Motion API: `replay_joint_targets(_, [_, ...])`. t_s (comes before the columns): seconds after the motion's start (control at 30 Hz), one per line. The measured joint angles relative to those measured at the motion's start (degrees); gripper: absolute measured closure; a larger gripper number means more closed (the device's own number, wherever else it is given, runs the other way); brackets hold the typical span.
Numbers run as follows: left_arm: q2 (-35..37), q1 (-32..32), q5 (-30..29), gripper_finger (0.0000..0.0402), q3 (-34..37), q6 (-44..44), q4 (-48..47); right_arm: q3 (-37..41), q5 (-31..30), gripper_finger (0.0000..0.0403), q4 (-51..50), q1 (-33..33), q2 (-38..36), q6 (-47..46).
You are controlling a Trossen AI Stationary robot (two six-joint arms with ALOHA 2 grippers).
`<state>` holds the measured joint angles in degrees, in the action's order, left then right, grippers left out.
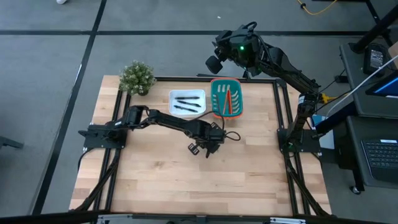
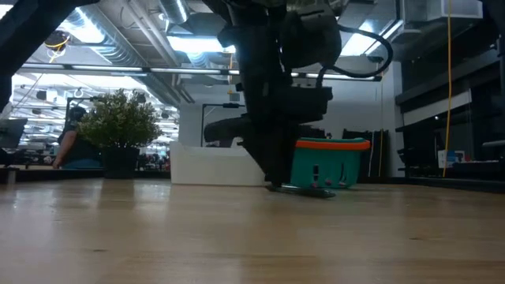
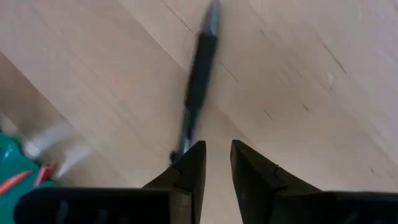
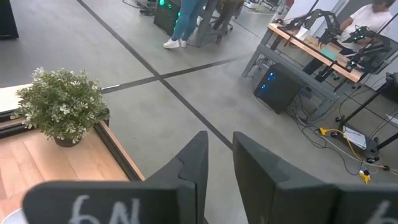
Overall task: Sort pens & pencils
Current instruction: Put the black ballpen into the white bin
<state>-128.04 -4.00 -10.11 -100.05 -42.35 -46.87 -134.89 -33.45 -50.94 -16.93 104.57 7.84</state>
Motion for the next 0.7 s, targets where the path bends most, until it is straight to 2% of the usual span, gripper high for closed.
replay_joint_targets(0.4, [0.1,1.0,-1.0,0.0330,-0.1,-3.2,2.4,0.0,0.0,0.0327,0.2,0.0,0.0,0.2])
replay_joint_targets(0.7, [0.2,1.3,2.8,0.0330,-0.2,-5.4,6.0,0.0,0.0,0.0327,-0.2,0.0,0.0,0.2])
